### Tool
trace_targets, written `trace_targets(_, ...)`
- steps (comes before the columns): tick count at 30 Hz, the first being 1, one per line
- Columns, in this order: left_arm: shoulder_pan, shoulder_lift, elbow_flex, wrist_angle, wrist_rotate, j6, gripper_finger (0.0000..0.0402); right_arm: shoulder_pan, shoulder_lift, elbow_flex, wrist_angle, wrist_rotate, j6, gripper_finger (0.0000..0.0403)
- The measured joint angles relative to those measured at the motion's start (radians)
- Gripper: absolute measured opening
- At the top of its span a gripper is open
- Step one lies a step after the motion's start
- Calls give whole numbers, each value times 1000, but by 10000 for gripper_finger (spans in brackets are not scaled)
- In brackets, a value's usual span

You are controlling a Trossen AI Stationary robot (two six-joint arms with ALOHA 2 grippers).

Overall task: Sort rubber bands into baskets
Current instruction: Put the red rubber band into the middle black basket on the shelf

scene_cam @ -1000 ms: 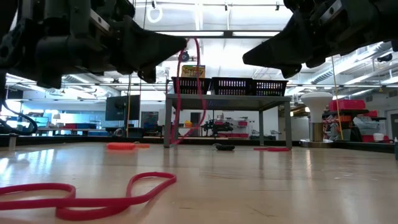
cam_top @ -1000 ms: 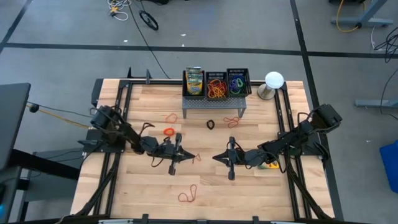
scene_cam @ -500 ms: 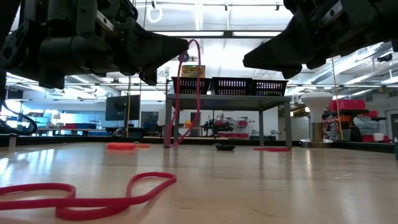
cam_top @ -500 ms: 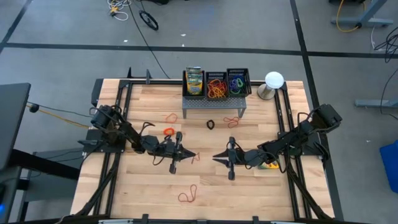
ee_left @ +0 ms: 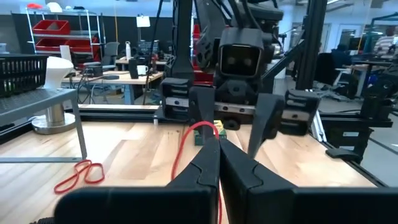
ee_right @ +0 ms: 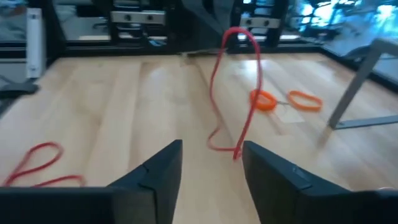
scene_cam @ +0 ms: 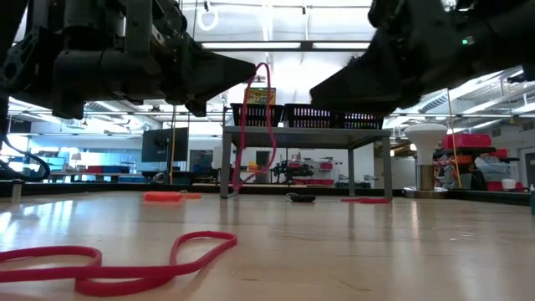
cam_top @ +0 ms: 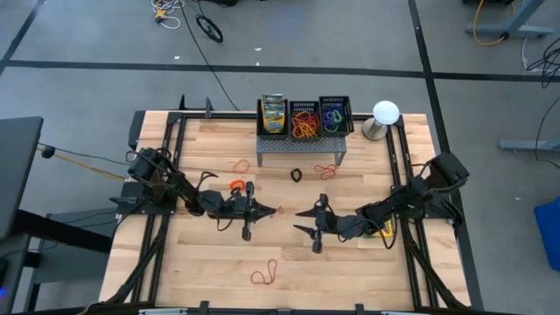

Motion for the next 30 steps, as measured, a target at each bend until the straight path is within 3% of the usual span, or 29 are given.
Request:
trace_targets(13,0,0,29,-1,-100,0,7,0,30,51,-1,56,6,240)
trace_targets(25,0,0,72,-4,-97,45,7,-3,30,51,0,14,13,243)
trace_targets(30,0,0,72,-4,-50,45,7,-6,30,51,1,-21,-13,243)
